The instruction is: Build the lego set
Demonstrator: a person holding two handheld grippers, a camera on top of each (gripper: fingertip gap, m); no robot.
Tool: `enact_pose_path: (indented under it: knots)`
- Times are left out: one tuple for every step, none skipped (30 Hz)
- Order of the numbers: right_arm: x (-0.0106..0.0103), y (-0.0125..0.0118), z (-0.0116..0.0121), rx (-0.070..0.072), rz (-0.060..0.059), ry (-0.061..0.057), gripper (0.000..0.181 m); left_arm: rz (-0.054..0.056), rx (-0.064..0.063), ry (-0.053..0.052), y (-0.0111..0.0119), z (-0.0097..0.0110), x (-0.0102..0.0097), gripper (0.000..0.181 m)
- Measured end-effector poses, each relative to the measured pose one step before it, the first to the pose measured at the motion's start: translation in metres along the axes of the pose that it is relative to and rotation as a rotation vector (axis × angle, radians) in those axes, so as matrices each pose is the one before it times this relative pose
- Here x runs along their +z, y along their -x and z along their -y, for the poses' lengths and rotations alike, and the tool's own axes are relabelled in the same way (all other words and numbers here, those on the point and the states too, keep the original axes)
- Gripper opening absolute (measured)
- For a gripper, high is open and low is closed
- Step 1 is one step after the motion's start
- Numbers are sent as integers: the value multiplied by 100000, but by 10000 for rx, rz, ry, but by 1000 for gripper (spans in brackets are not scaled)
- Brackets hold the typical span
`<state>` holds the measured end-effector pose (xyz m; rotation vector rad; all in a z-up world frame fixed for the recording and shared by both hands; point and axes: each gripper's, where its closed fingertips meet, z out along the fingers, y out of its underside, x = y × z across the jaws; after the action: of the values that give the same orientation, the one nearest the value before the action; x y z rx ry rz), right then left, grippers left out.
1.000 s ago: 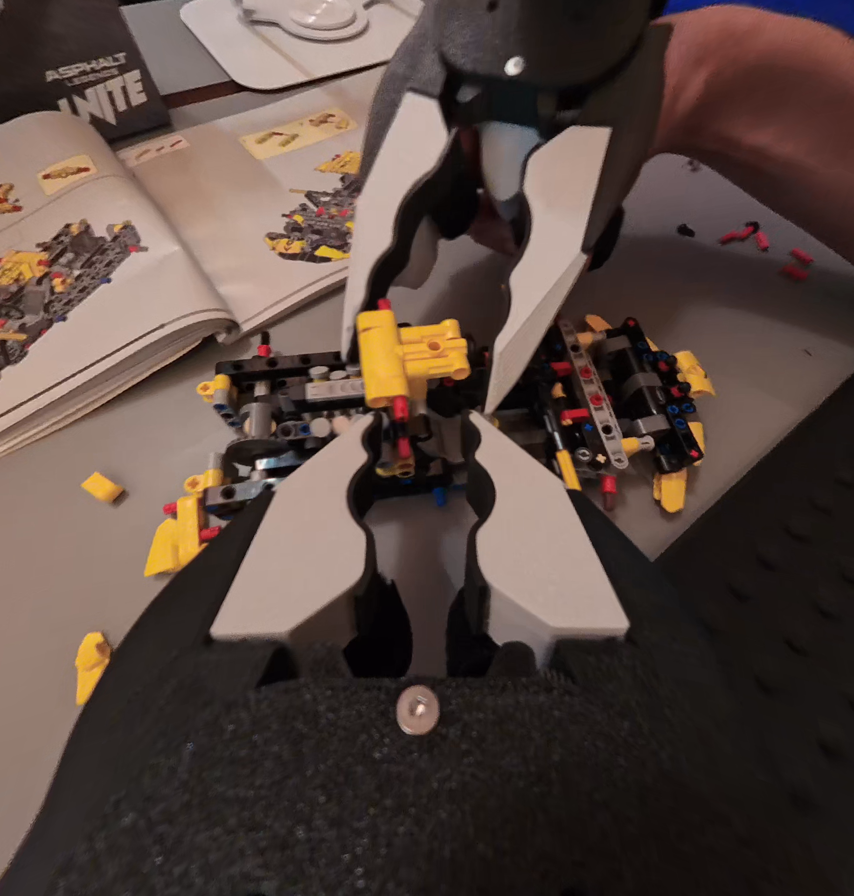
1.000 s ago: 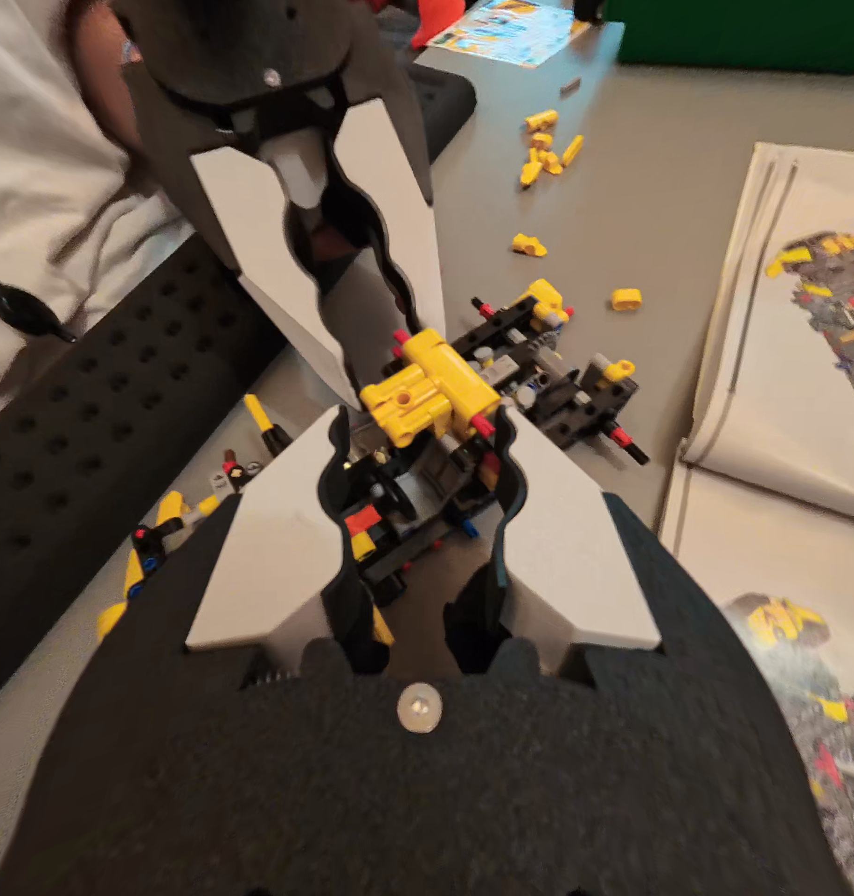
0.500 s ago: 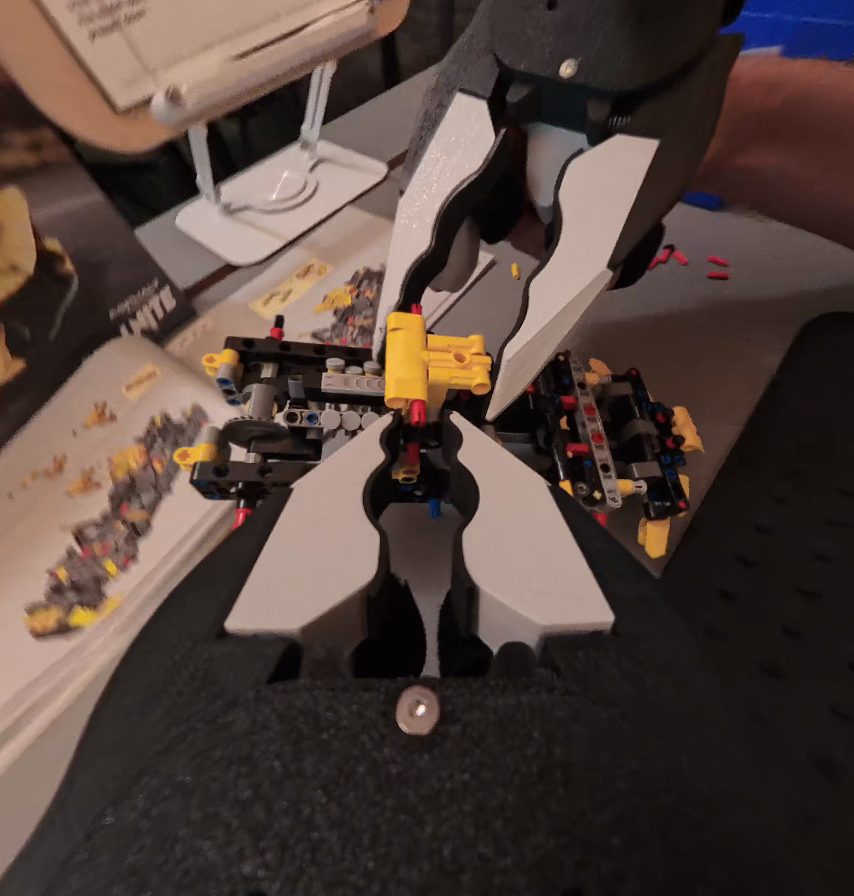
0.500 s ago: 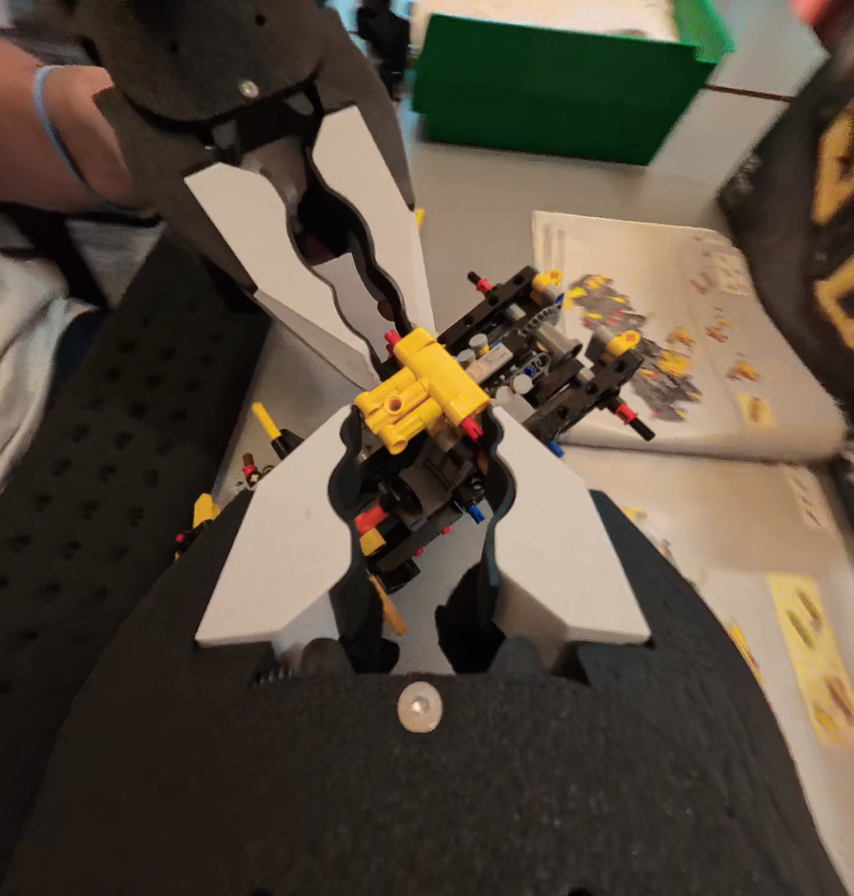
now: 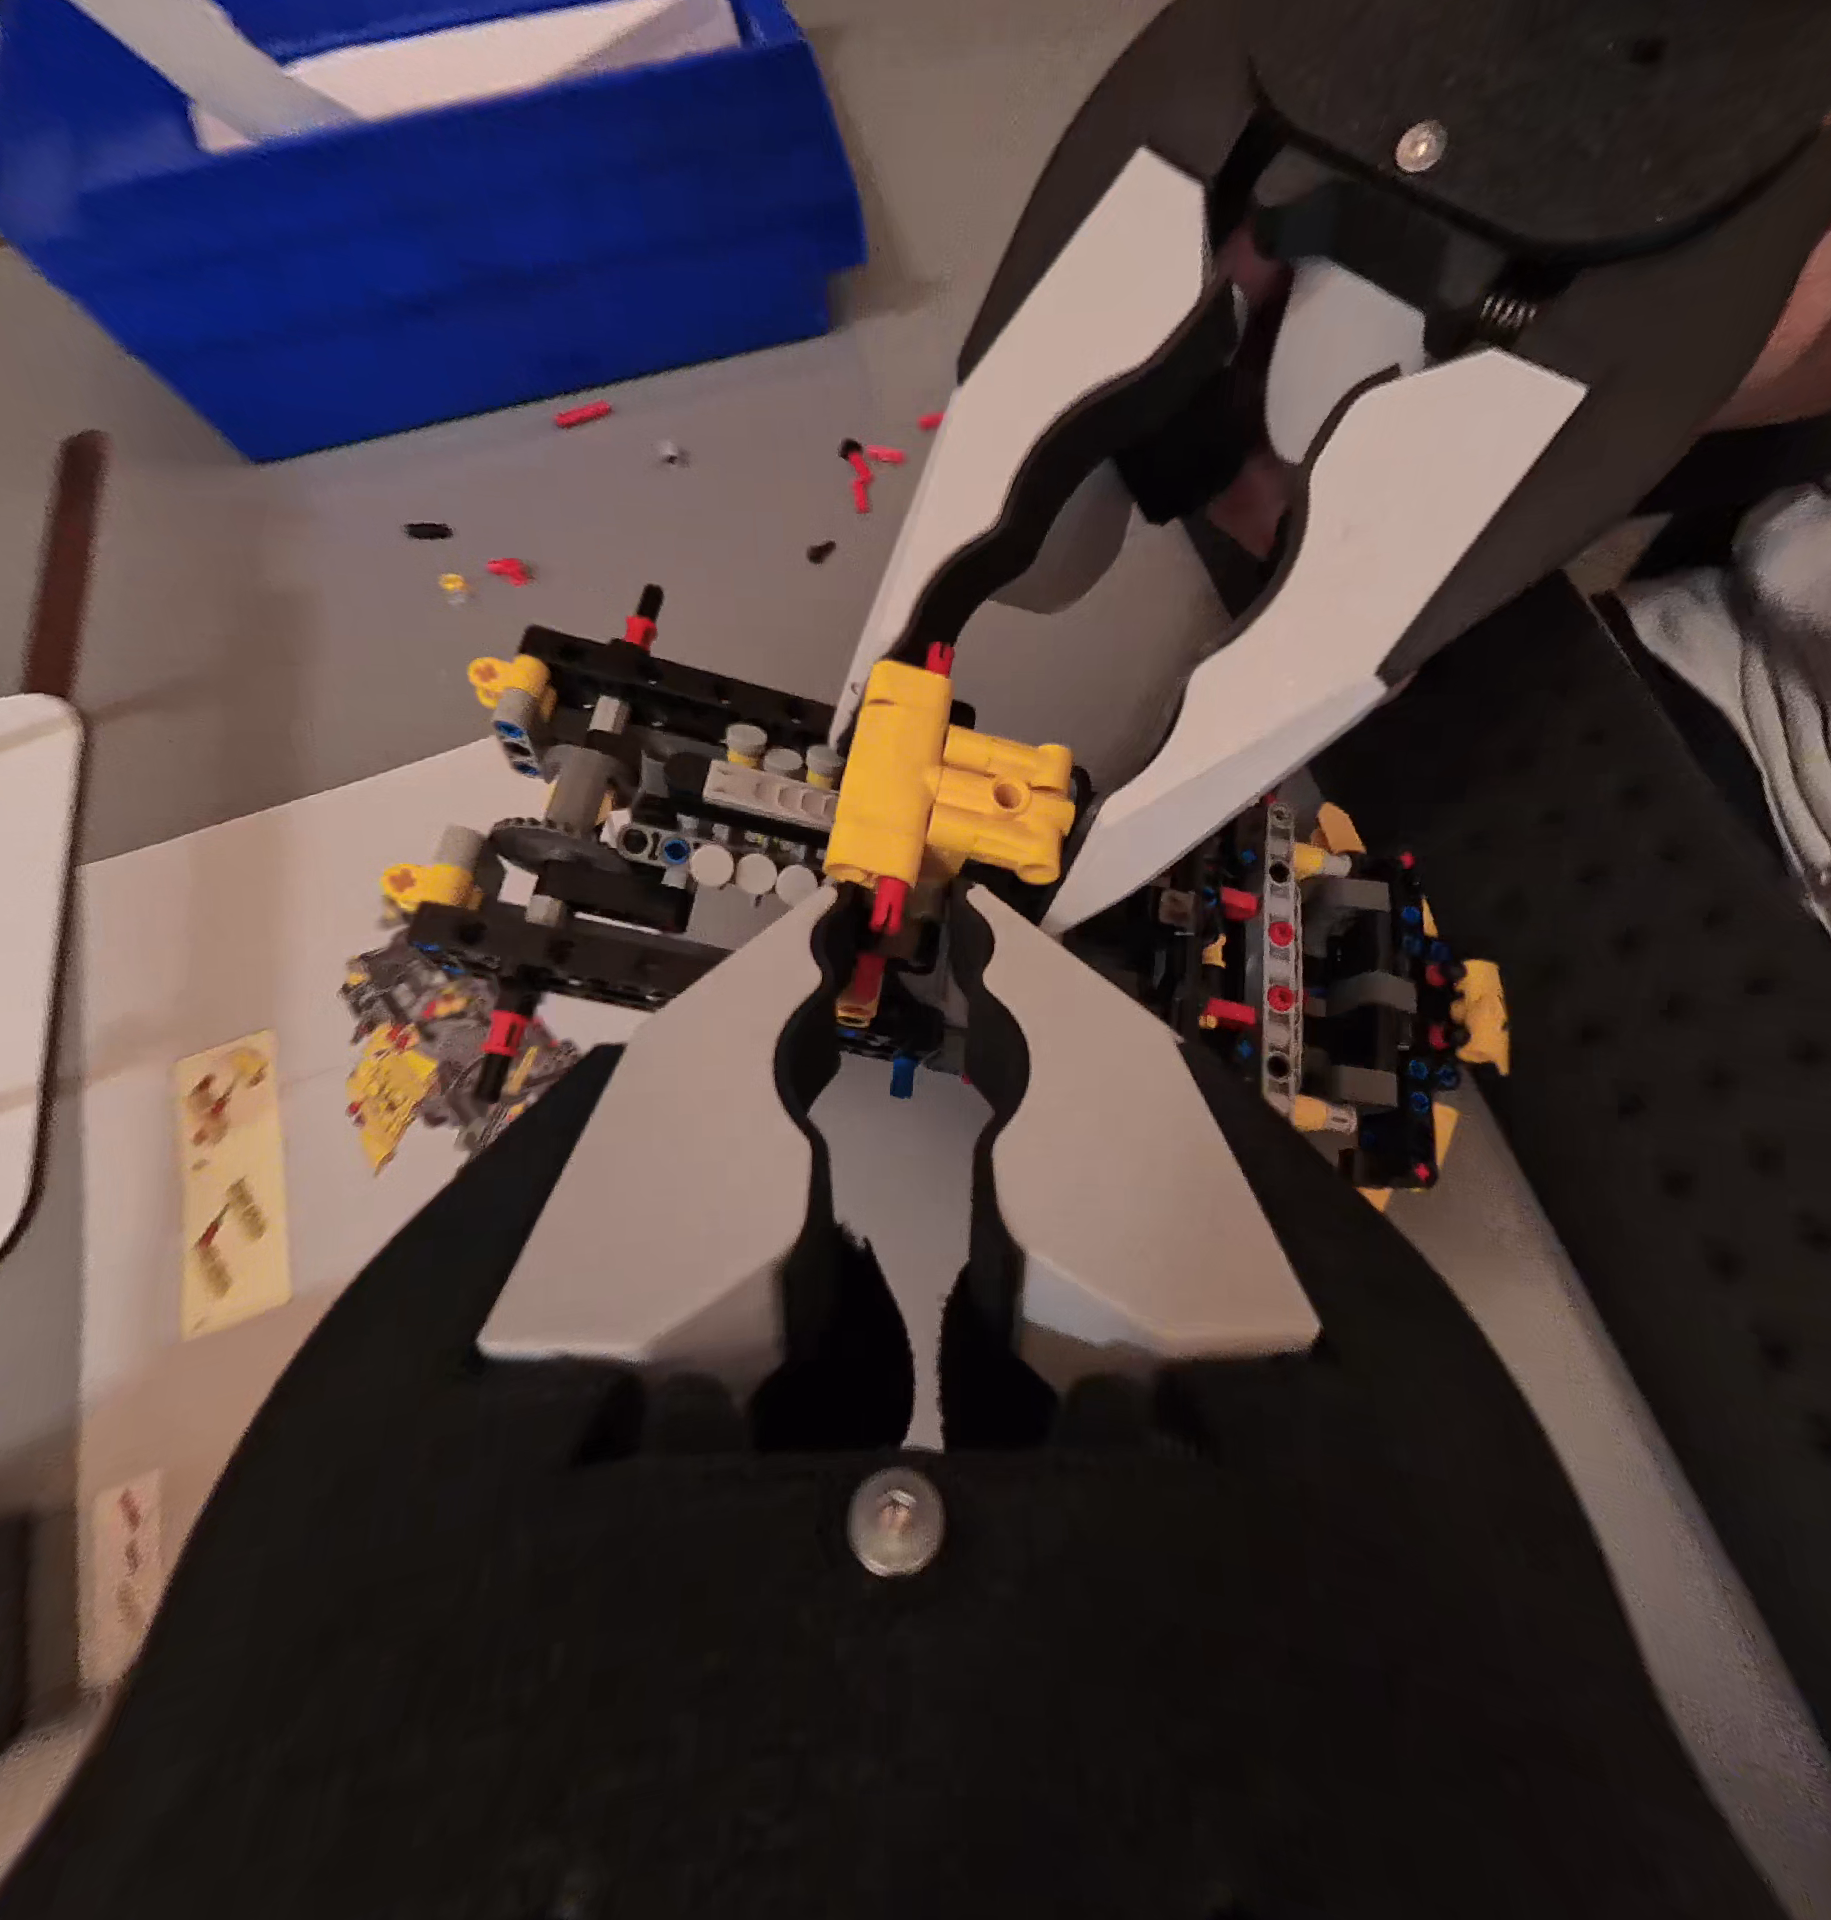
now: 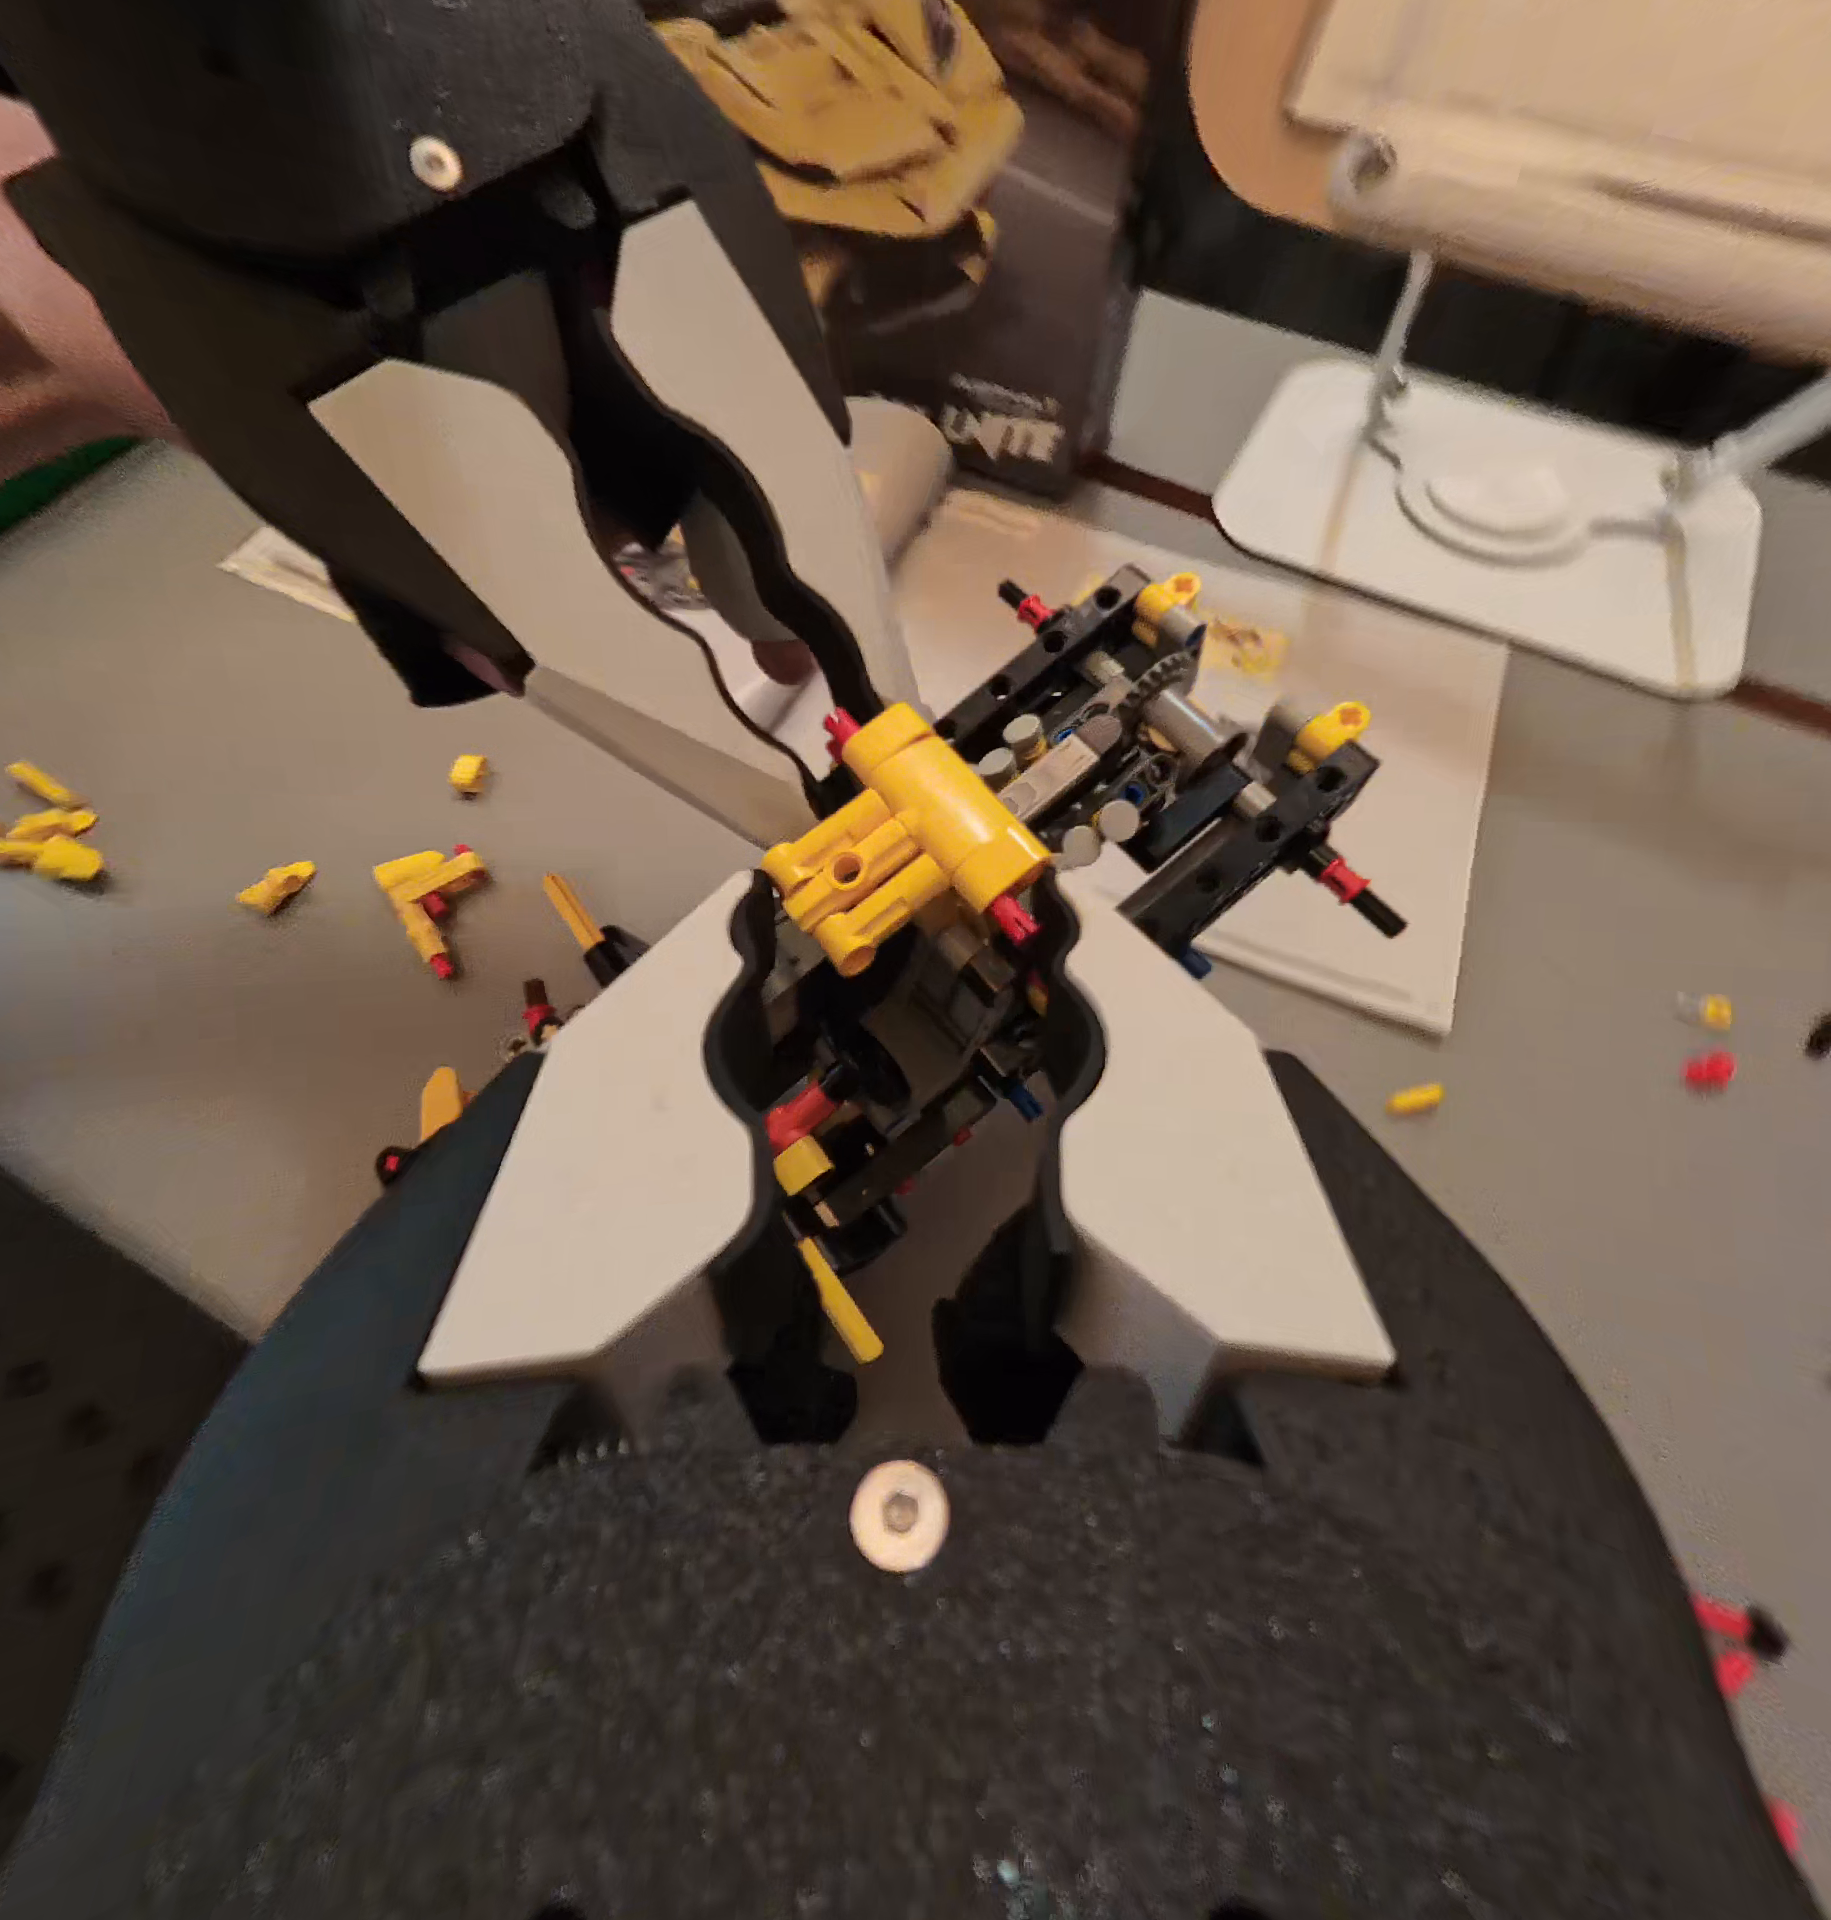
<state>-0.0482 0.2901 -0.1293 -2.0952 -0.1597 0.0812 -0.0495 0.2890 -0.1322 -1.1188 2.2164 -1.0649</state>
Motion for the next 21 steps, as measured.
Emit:
enact_pose_path:
  knots:
    - [177,-160,-670,371,-360,114,49,-340,160,57,-44,-381,619,17]
    - [202,-161,-647,359,-338,129,49,-345,126,80,-19,-386,566,18]
    - [189,-110,-639,502,-285,128,49,-383,138,132,-49,-384,530,18]
    - [186,-43,-559,488,-272,25,49,-381,190,183,-59,-359,454,18]
    - [178,-84,-448,195,-311,-56,49,-311,225,200,-21,-324,357,18]
    - [206,-51,-444,56,-256,-18,49,-246,243,212,3,-341,323,18]
    - [180,-49,-373,83,-186,14,49,-198,204,179,-28,-329,301,17]
    - [83,11,-337,138,-25,103,49,-210,141,101,-110,-227,301,17]
    - [43,-62,-286,239,25,94,49,-162,65,10,-51,-139,292,17]
    - [57,-92,-226,215,48,24,49,-130,47,-1,5,-110,270,17]
    - [82,-101,-169,201,63,5,49,-98,71,41,52,-131,235,17]
    - [131,-156,-133,230,42,5,49,-57,82,68,133,-135,249,16]
    - [214,-189,-129,231,17,6,49,-39,71,112,181,-201,268,16]
    - [281,-255,-120,197,-15,-15,50,-17,58,132,234,-233,273,17]
    - [307,-225,-167,179,-7,-52,50,-33,67,149,210,-257,257,17]
    - [301,-181,-236,165,-19,-24,50,-59,40,164,161,-280,295,17]
    - [233,-199,-273,102,-82,16,50,-52,13,79,120,-154,264,18]
    - [-7,-180,104,-79,-136,-227,50,3,35,-95,160,111,97,18]
    - [70,-151,24,-126,-150,-154,51,19,16,-42,138,29,54,18]
    - [44,-151,-66,-186,-148,-16,51,-23,-86,-71,38,69,33,18]
    - [-12,-47,-91,-188,-59,82,52,13,-181,-55,48,35,8,18]
